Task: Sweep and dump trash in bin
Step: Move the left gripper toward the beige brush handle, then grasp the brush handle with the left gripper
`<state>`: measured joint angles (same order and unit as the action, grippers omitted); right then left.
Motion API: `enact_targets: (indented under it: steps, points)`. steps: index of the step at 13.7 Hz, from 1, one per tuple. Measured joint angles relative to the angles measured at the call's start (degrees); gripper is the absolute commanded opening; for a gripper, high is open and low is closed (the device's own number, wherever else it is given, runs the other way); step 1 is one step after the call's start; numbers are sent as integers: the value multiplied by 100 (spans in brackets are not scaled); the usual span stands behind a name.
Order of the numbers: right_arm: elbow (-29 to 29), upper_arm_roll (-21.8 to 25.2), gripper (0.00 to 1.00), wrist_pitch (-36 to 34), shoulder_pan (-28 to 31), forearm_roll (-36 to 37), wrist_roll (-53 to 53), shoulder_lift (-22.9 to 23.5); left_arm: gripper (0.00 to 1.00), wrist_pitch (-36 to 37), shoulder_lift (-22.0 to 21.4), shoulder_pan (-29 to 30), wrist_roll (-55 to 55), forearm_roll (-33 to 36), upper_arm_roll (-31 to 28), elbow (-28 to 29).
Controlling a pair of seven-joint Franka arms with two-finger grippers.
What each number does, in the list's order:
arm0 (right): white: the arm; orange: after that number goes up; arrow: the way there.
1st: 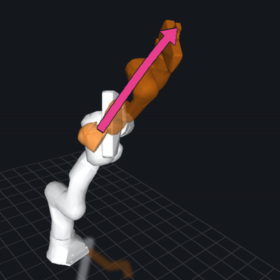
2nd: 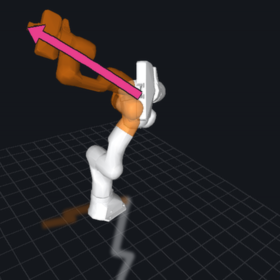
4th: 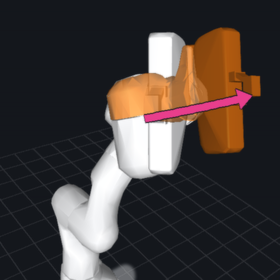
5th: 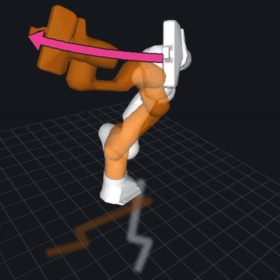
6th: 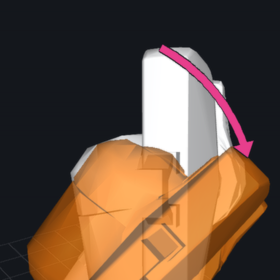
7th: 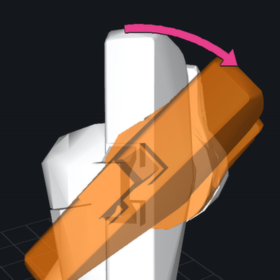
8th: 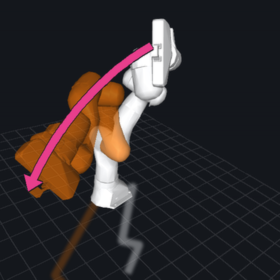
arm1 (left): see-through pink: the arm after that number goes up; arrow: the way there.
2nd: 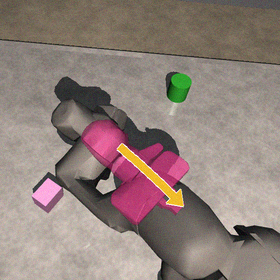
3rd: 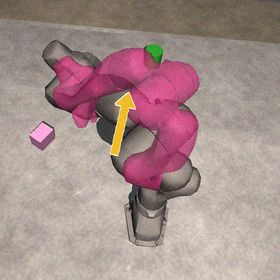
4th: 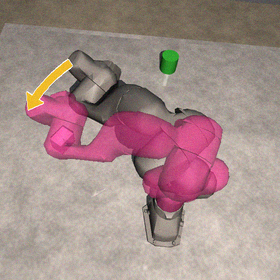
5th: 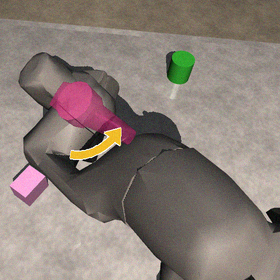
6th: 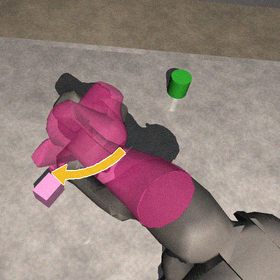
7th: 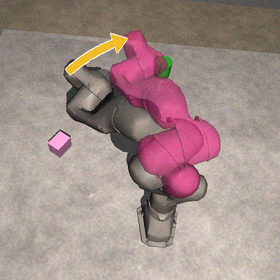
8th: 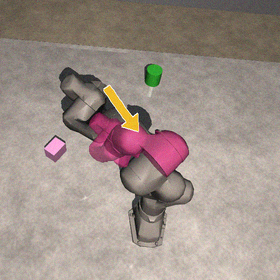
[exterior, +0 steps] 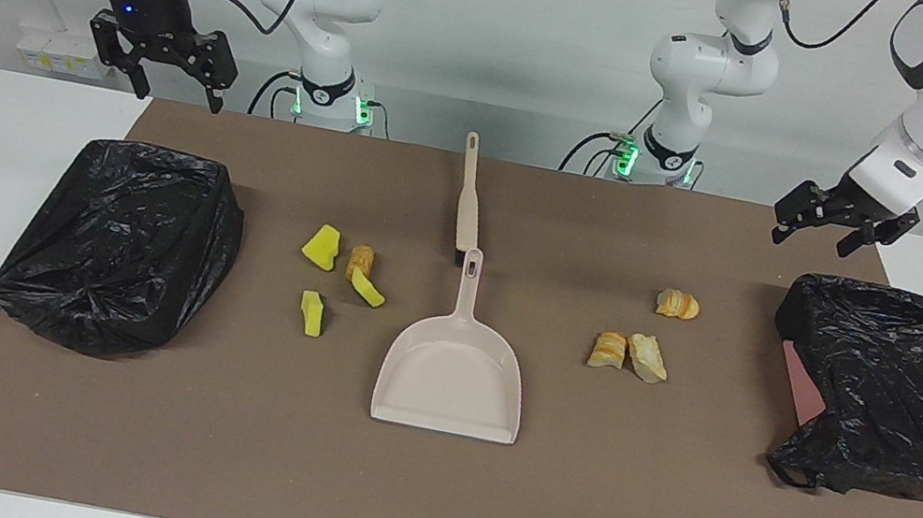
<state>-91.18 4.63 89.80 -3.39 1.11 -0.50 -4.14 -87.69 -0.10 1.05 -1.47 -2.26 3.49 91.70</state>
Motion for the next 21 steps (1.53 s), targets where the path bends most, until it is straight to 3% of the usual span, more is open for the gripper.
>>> enact_targets:
  steps: [7, 15, 21]
  points:
    - [-5, -1, 100, 0, 0, 0, 0, 0, 100, -273, -309, -706, 444, -14, 60, 794]
    - [-7, -1, 100, 1, 0, 0, 0, 0, 100, -1473, -810, -2075, 1570, -389, 88, 2299]
    - [-9, -1, 100, 1, 0, 0, 0, -2, 100, -2690, -808, -3469, 2987, -435, 96, 3227]
